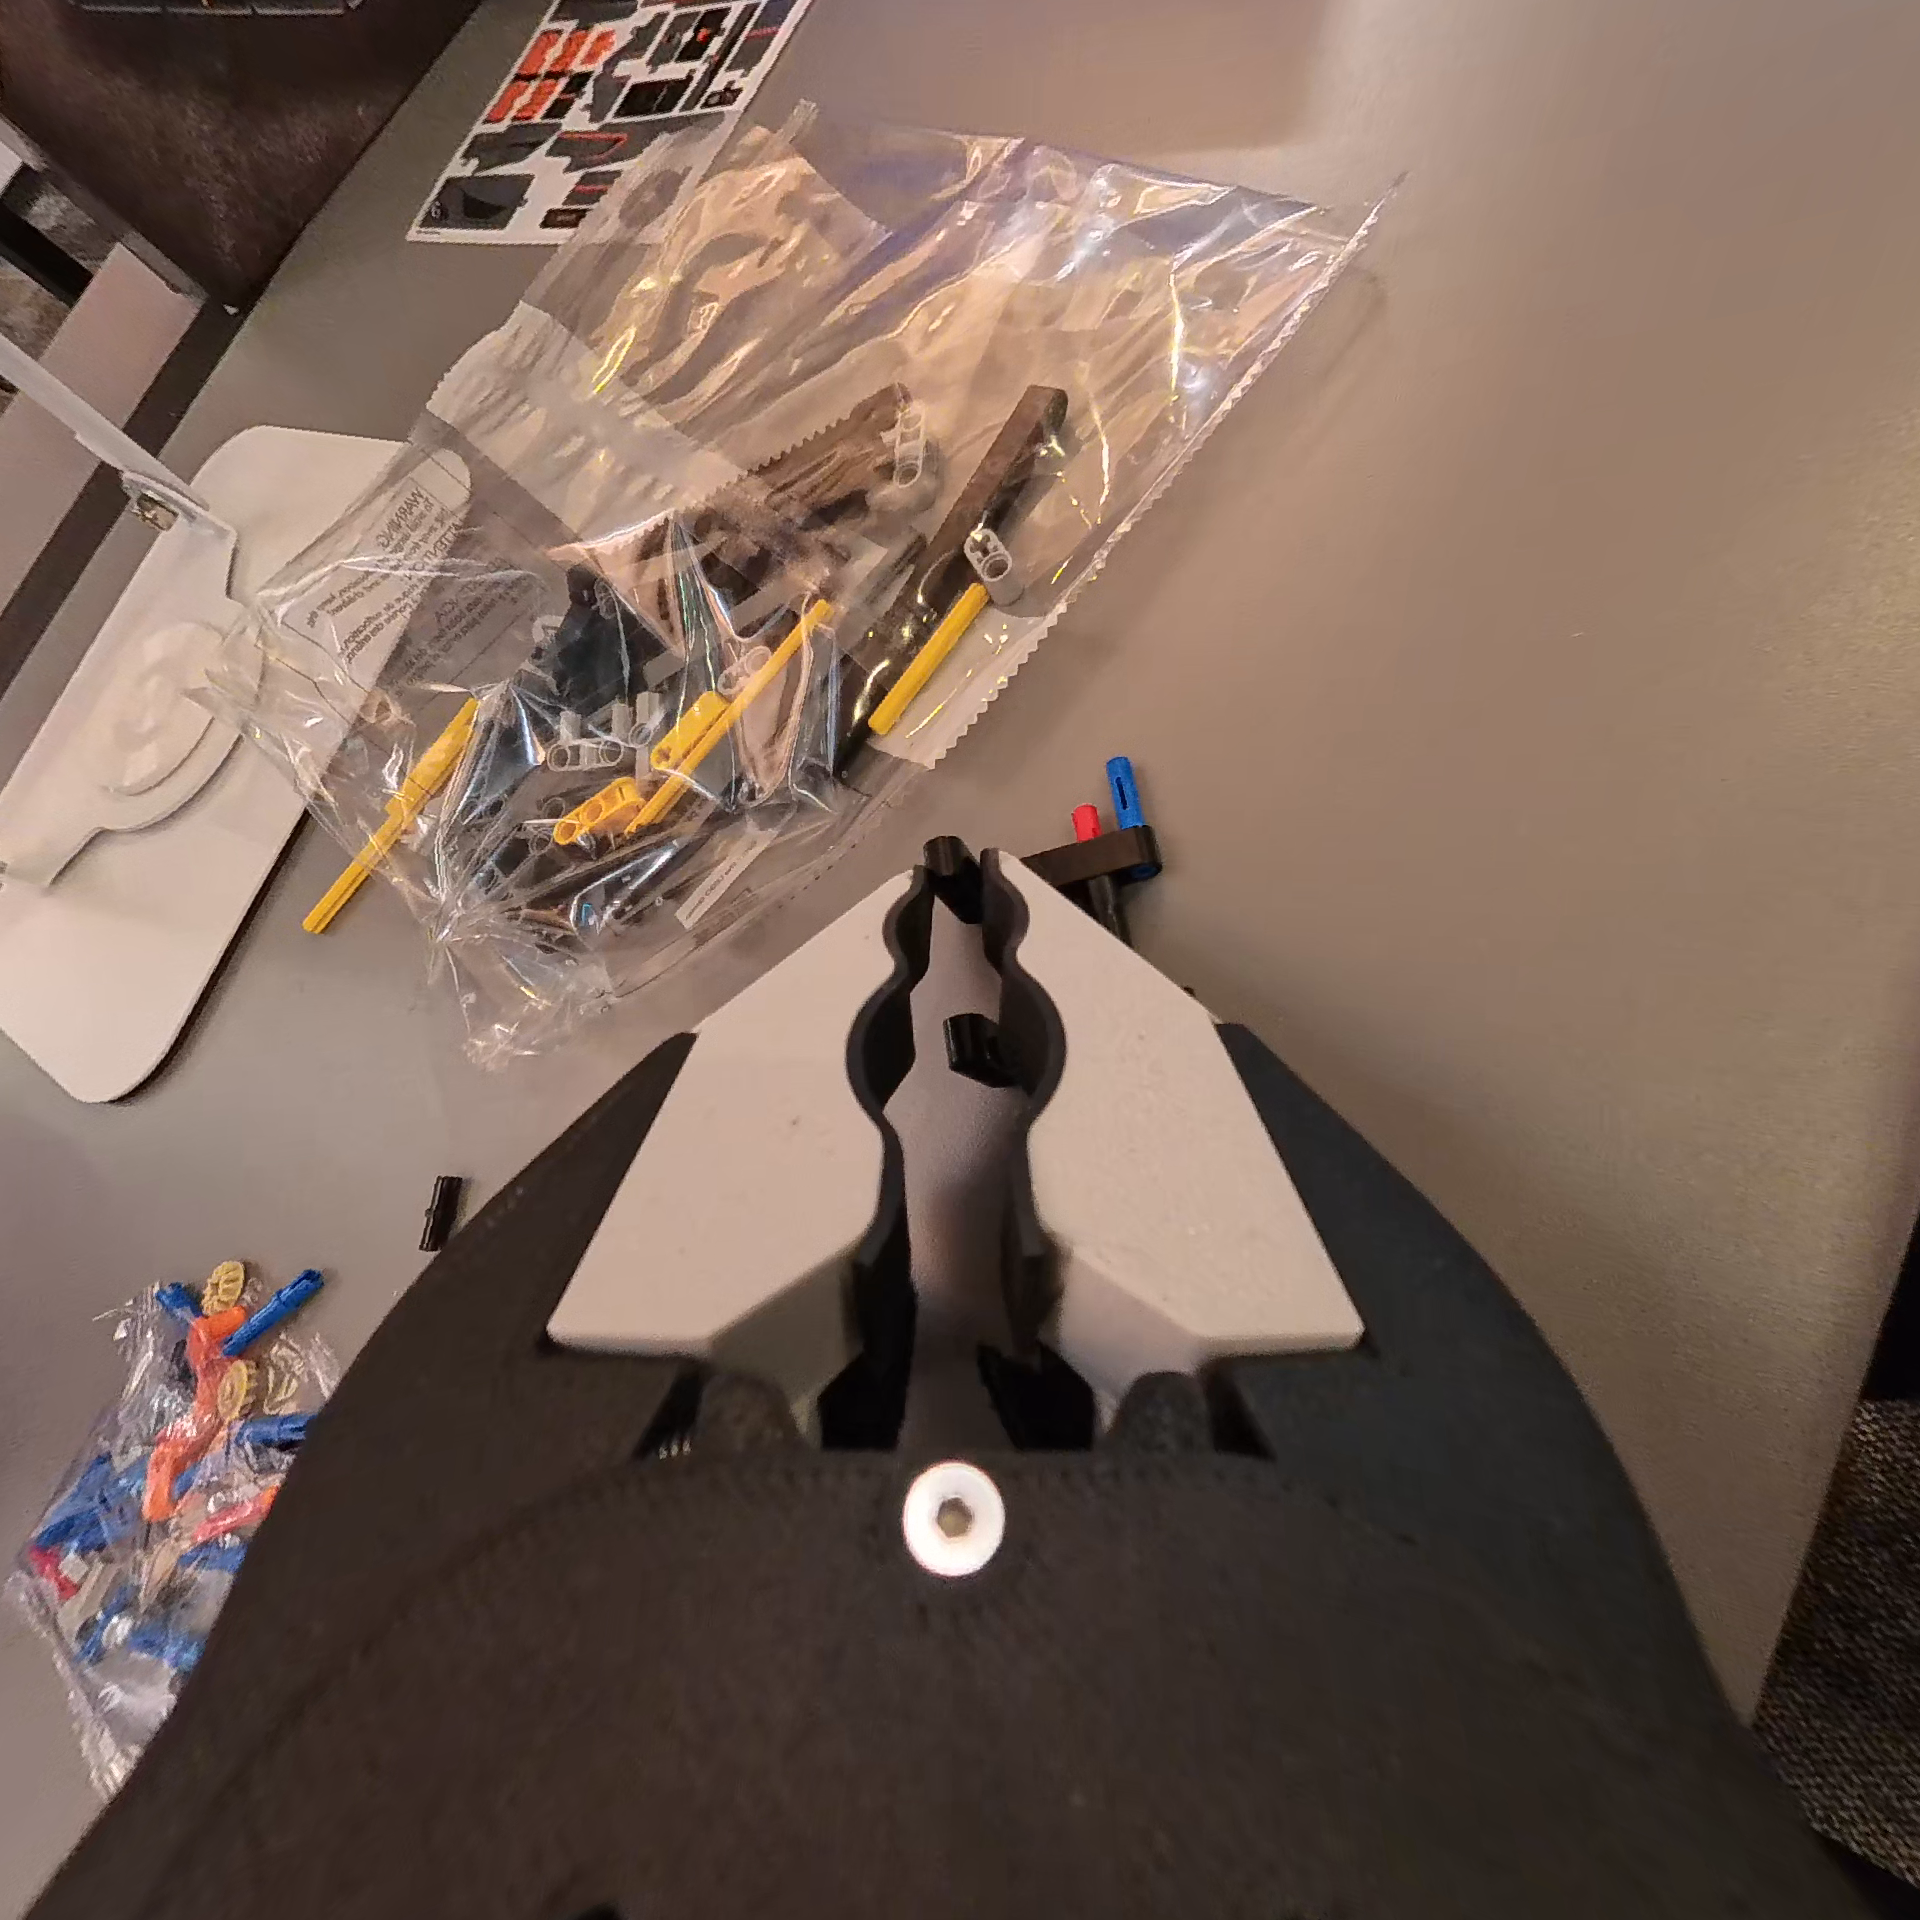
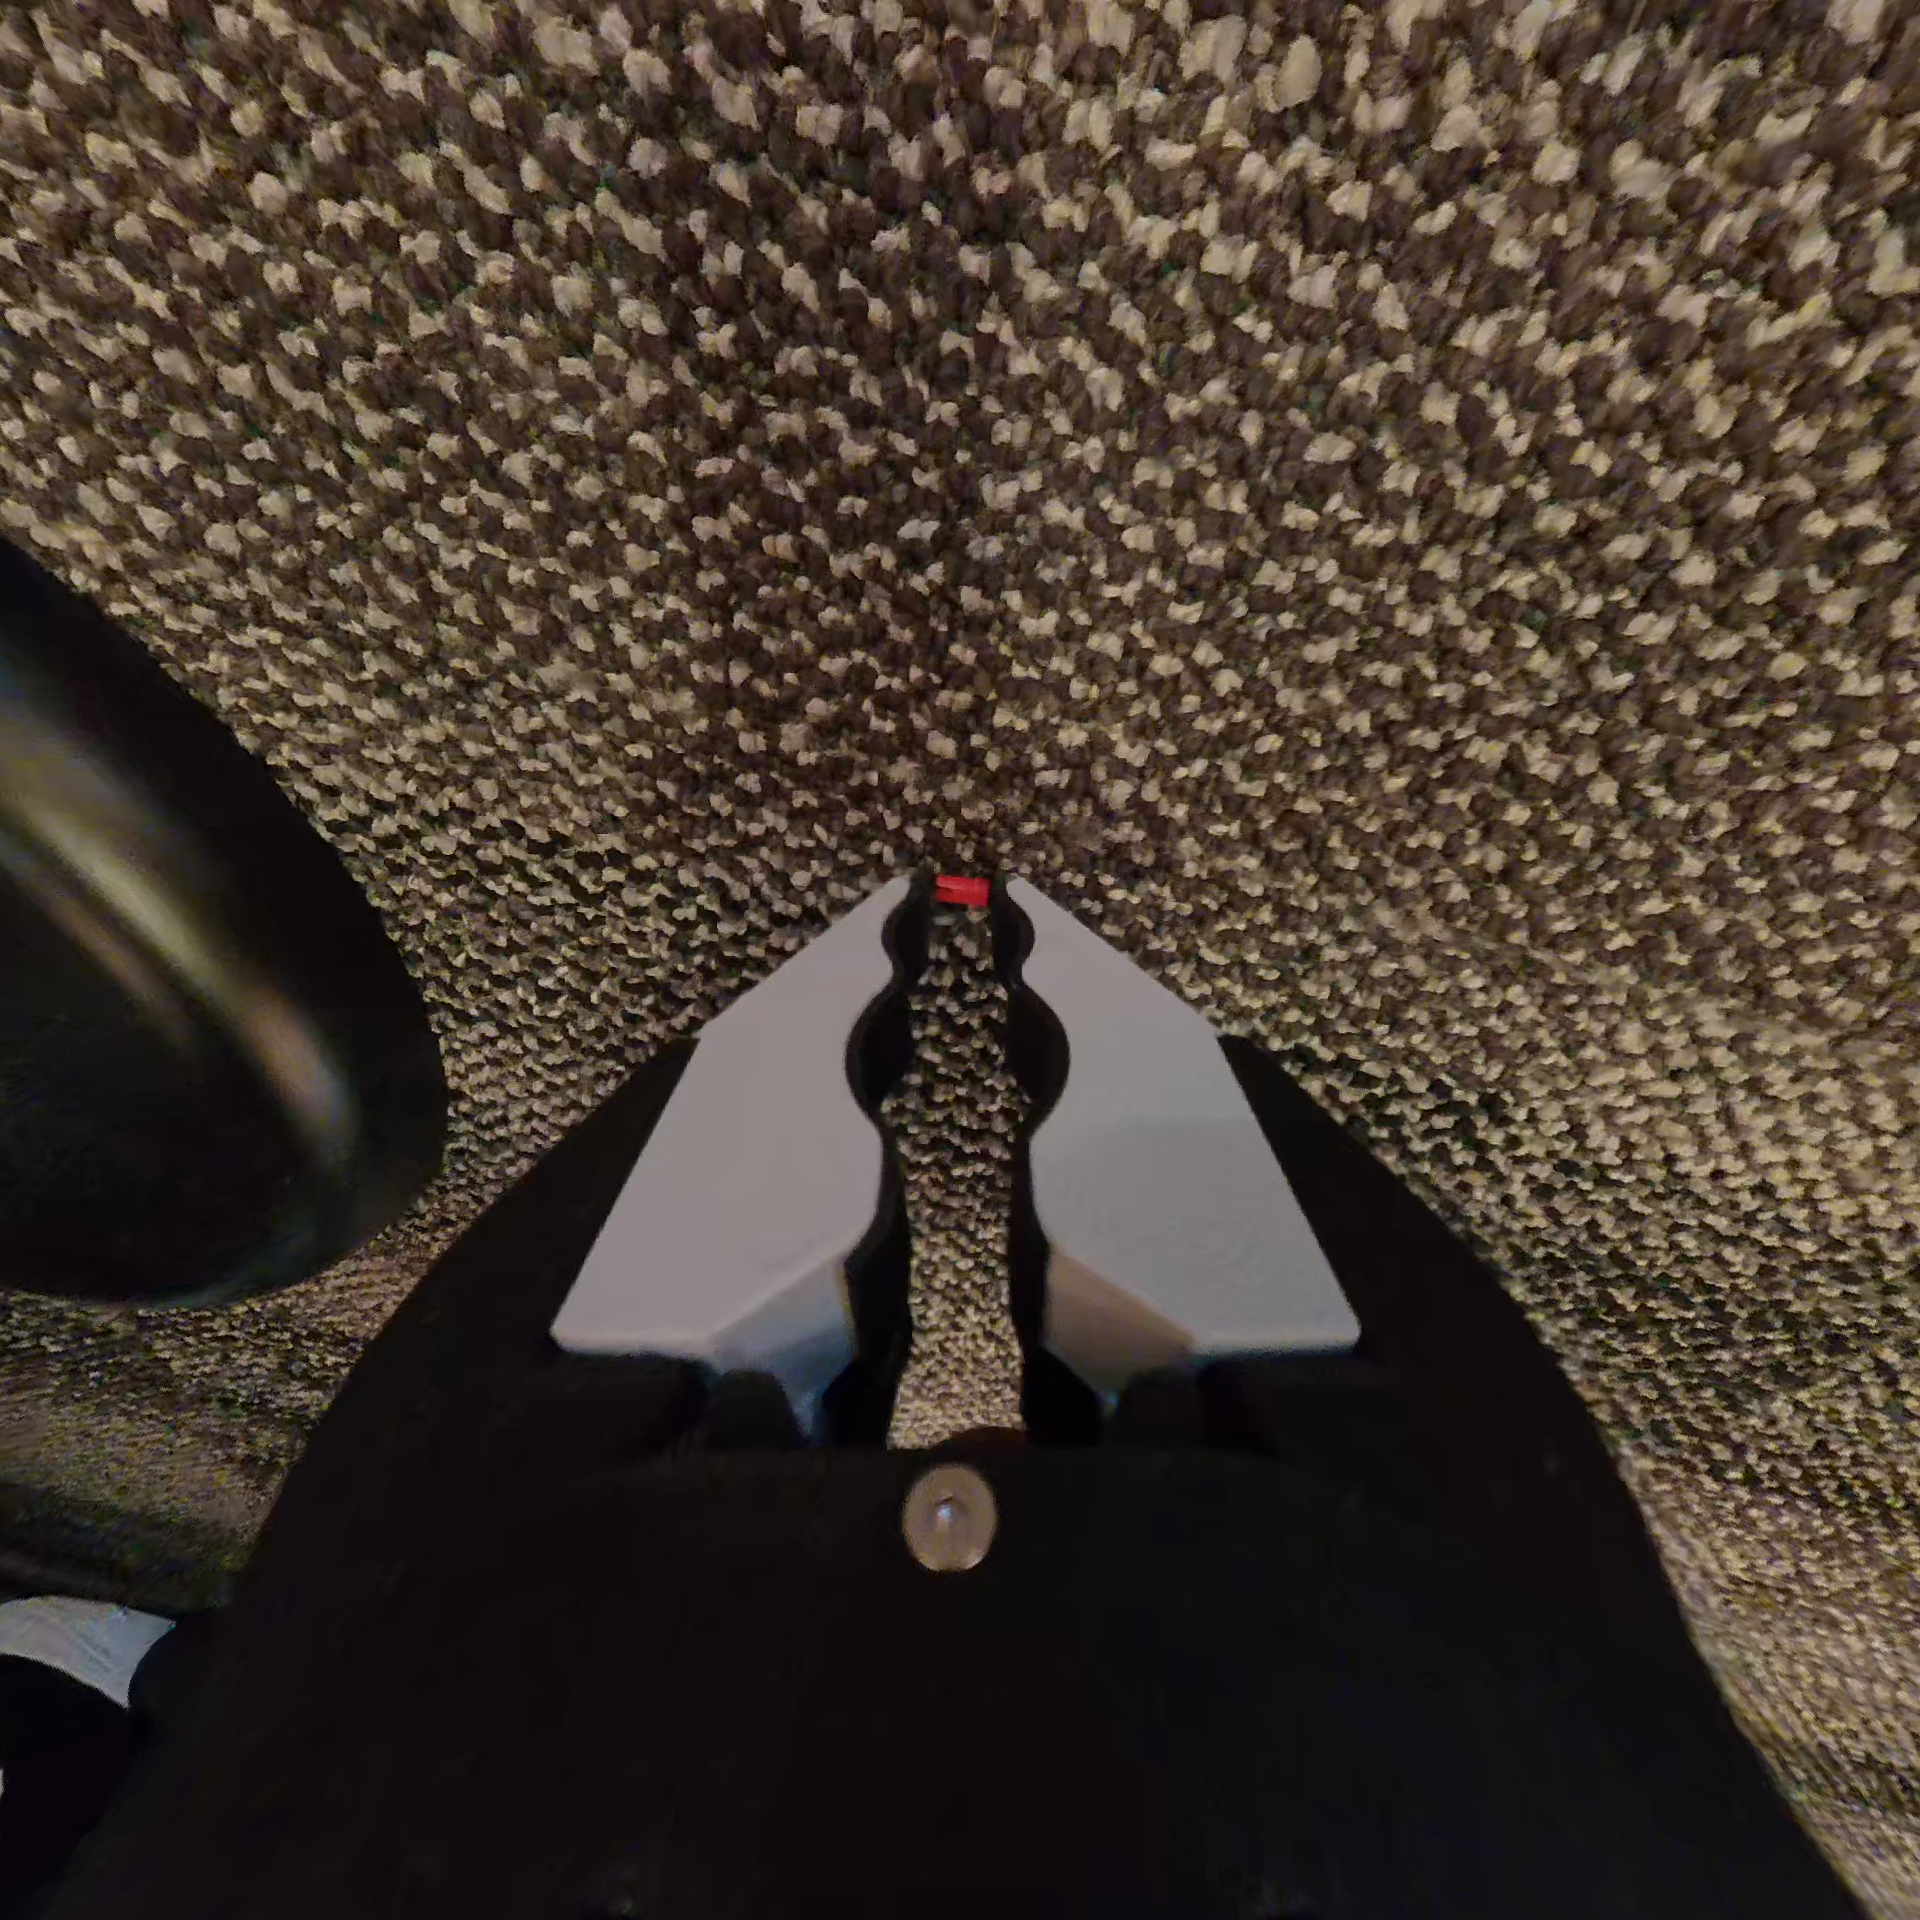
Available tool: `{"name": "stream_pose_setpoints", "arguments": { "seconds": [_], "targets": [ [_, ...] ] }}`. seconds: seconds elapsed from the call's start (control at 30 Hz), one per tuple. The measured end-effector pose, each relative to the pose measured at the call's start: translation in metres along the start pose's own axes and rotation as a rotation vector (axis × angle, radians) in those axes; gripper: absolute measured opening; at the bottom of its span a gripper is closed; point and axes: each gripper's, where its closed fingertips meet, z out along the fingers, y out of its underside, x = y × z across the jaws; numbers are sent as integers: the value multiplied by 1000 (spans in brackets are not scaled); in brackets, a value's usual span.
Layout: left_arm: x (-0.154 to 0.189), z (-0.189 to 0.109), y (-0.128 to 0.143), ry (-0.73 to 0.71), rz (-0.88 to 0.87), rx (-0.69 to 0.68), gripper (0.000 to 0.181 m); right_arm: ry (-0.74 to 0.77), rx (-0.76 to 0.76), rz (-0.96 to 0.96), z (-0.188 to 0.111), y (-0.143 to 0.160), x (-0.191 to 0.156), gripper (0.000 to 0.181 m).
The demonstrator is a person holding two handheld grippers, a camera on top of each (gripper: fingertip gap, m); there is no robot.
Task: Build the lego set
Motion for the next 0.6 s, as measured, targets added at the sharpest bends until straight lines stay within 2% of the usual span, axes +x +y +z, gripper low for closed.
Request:
{"name": "stream_pose_setpoints", "arguments": {
  "seconds": [0.17, 0.4, 0.6],
  "targets": [
    [0, 0, 0, 1, -1, 0, 8, 27, -1, -18, 0, 1, 0, 7],
    [0, 0, 0, -9, 9, 0, 8, -33, 14, 49, -6, 5, 4, 6],
    [0, 0, 0, -6, 13, 2, 8, -162, 63, 73, -43, 22, -8, 7]
  ]
}}
